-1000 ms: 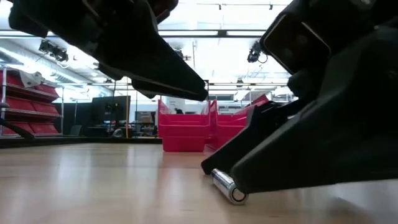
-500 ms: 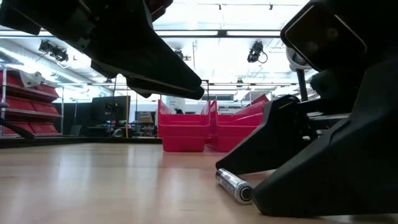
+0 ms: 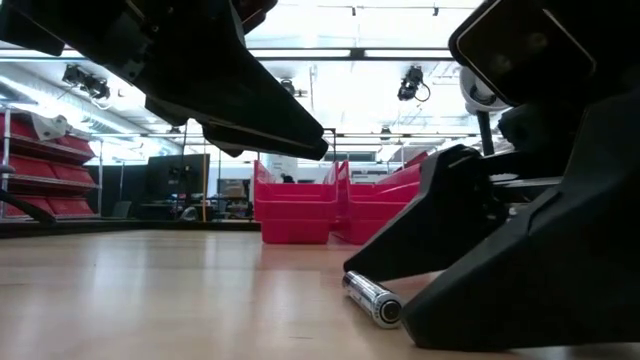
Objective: Sort batteries
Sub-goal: Put the silver battery into the right red bin
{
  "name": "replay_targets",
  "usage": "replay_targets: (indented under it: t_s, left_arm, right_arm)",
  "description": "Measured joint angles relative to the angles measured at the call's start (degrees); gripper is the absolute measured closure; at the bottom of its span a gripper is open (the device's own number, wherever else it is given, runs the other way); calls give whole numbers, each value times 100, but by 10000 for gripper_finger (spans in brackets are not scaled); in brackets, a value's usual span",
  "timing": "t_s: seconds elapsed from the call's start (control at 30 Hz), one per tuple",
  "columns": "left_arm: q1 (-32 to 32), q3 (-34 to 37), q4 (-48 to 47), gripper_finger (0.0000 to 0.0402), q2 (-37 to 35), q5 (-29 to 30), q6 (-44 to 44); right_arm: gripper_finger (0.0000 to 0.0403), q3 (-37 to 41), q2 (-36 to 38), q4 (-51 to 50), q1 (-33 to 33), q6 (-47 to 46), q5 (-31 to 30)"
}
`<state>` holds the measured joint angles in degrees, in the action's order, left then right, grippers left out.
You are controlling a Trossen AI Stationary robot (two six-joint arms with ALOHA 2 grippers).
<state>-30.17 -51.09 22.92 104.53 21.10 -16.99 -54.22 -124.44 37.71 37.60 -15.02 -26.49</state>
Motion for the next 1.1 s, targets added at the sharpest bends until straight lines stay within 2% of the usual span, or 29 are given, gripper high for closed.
replay_targets:
  t_s: [0.2, 0.87, 1.1]
  left_arm:
    - [0, 0, 0, 239, 0, 0, 0]
    - [6, 0, 48, 239, 0, -2, 5]
    - [7, 0, 48, 239, 0, -2, 10]
  right_arm:
    - [84, 0, 0, 25, -78, 107, 63]
    - [93, 6, -9, 144, -277, 179, 305]
    - [135, 4, -9, 140, -286, 129, 267]
